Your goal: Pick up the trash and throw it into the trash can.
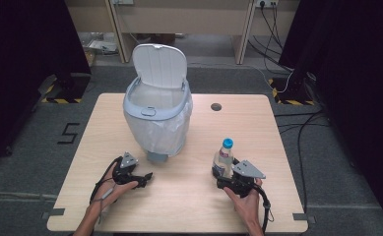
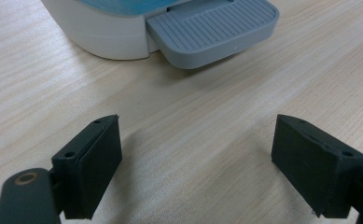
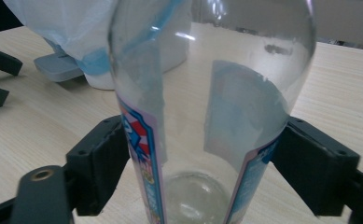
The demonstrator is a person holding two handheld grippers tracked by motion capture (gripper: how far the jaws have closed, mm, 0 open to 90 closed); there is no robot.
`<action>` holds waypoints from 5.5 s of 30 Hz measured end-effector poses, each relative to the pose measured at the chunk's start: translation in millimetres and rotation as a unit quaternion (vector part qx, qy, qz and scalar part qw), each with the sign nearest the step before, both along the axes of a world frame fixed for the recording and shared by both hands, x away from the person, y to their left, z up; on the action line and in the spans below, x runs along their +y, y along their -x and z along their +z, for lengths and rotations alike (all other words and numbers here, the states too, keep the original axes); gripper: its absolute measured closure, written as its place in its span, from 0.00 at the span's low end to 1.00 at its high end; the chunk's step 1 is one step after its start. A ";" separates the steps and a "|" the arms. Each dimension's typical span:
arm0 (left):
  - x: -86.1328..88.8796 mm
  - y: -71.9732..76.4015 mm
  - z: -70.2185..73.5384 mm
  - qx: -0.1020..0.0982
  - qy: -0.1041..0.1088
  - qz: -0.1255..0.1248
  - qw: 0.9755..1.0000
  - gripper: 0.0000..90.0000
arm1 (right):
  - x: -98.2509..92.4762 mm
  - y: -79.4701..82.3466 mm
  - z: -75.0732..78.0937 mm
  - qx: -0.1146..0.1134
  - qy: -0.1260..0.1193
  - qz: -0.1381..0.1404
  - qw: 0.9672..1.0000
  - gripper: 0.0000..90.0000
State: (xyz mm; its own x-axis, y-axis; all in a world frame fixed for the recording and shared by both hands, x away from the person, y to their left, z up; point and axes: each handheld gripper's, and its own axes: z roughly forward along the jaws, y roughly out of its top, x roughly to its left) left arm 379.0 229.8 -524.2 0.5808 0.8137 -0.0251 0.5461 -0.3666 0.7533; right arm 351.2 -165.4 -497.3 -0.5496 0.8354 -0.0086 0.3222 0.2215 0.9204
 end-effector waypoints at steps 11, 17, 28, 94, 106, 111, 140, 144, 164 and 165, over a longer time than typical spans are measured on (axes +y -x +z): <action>0.0 -0.1 -0.2 -0.001 0.000 0.002 1.000 0.17 | 3.4 1.3 2.4 -0.015 -0.008 -0.012 1.000 0.31; 0.3 -0.3 -0.1 0.000 0.002 0.004 1.000 0.17 | 0.1 -5.4 25.1 -0.023 -0.021 -0.018 0.999 0.31; 0.1 -0.3 -0.2 -0.001 -0.001 0.007 1.000 0.16 | 9.1 -29.5 74.5 -0.025 -0.025 -0.010 0.999 0.31; 0.7 -0.5 0.2 0.000 -0.003 0.010 1.000 0.16 | 99.6 -98.6 261.0 -0.074 -0.014 0.051 0.996 0.31; 0.8 -0.6 0.3 0.001 -0.003 0.010 1.000 0.16 | 150.2 -117.8 260.3 -0.053 -0.007 0.095 0.994 0.31; 0.8 -0.6 0.3 0.000 -0.004 0.011 1.000 0.16 | 167.2 -124.4 256.9 -0.047 0.008 0.104 0.993 0.31; 0.0 -0.1 0.1 0.001 -0.002 0.011 1.000 0.16 | 156.5 -128.4 250.1 -0.042 -0.012 0.131 0.990 0.43; -0.1 -0.2 0.1 0.001 -0.002 0.012 1.000 0.16 | 140.5 -128.1 240.2 -0.042 -0.019 0.131 0.990 0.48; 0.1 -0.3 0.1 0.001 -0.002 0.013 1.000 0.16 | 99.3 -135.9 215.2 -0.039 -0.056 0.094 0.993 0.51; 0.1 -0.3 0.1 0.001 -0.003 0.013 1.000 0.16 | 98.3 -136.1 214.1 -0.038 -0.055 0.092 0.994 0.50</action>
